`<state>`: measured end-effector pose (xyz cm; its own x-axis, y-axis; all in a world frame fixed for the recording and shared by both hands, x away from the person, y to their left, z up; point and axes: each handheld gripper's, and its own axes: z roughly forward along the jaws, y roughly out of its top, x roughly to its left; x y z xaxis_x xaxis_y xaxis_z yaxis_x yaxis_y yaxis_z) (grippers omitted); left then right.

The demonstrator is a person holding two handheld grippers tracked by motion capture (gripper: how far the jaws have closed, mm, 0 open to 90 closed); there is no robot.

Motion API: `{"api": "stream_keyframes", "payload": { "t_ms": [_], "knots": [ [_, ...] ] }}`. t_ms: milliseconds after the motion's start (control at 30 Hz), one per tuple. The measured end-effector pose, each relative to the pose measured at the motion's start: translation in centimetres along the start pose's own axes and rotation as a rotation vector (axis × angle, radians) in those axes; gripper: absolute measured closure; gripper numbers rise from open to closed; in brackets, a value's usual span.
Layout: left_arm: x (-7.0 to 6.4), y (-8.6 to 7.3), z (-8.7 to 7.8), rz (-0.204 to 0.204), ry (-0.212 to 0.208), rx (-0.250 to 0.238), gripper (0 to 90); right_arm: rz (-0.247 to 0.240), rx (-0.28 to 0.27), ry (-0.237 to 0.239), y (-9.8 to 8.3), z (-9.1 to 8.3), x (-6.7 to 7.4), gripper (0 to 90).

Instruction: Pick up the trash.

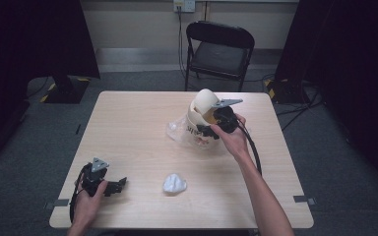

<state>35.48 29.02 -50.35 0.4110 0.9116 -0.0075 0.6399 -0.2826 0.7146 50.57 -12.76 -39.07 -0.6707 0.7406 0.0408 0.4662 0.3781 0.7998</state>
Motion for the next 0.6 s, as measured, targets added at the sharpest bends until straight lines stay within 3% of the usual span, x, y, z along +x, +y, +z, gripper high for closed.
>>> {"api": "stream_keyframes", "payload": {
  "t_ms": [300, 433, 600],
  "knots": [
    [0.0, 0.0, 0.0, 0.000, 0.000, 0.000, 0.0, 0.011, -0.001, 0.008, 0.1, 0.5, 0.0, 13.4],
    [0.0, 0.0, 0.0, 0.001, 0.001, 0.000, 0.0, 0.001, -0.028, -0.004, 0.3, -0.6, 0.1, 14.2],
    [0.0, 0.0, 0.0, 0.002, 0.001, 0.001, 0.0, 0.028, -0.054, 0.011, 0.3, -2.2, -0.3, 13.7]
  ]
}}
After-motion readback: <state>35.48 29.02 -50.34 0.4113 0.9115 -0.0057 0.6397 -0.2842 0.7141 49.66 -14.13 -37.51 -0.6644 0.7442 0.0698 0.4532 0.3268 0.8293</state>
